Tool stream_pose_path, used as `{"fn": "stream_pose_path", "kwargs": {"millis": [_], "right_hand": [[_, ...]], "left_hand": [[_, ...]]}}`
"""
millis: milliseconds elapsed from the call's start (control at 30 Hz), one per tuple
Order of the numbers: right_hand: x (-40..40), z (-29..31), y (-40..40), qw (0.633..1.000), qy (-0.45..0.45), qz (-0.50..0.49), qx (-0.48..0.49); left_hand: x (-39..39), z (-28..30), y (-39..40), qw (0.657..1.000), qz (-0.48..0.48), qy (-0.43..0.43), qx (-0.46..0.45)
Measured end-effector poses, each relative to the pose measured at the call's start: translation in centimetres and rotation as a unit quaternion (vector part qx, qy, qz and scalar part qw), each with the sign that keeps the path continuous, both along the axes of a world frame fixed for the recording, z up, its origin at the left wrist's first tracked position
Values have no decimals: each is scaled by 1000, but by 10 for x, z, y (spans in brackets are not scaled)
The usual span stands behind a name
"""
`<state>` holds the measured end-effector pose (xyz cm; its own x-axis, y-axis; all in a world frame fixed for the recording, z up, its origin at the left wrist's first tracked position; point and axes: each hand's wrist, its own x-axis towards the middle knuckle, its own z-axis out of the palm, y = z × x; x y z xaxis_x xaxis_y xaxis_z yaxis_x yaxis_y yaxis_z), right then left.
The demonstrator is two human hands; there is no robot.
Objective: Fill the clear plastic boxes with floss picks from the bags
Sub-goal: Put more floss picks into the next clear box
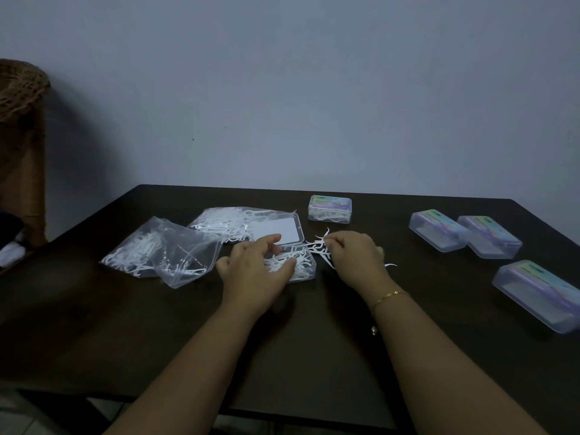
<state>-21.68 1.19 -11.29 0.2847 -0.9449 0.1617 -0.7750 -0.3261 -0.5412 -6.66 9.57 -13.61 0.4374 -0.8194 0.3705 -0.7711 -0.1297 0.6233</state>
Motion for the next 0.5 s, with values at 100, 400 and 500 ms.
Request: {"fn": "stream_pose_path", "kwargs": {"millis": [100, 400, 500], "right_hand": [[-14, 3, -12, 992, 72, -94, 33], [-16, -2, -13, 983, 144, -88, 68], [-14, -1, -18, 980, 158, -93, 73]], "left_hand": [[-1, -1, 0, 1000, -5, -24, 15], [0, -1, -1, 1000, -1, -17, 15], [0, -1, -2, 1000, 2, -19, 20]]}}
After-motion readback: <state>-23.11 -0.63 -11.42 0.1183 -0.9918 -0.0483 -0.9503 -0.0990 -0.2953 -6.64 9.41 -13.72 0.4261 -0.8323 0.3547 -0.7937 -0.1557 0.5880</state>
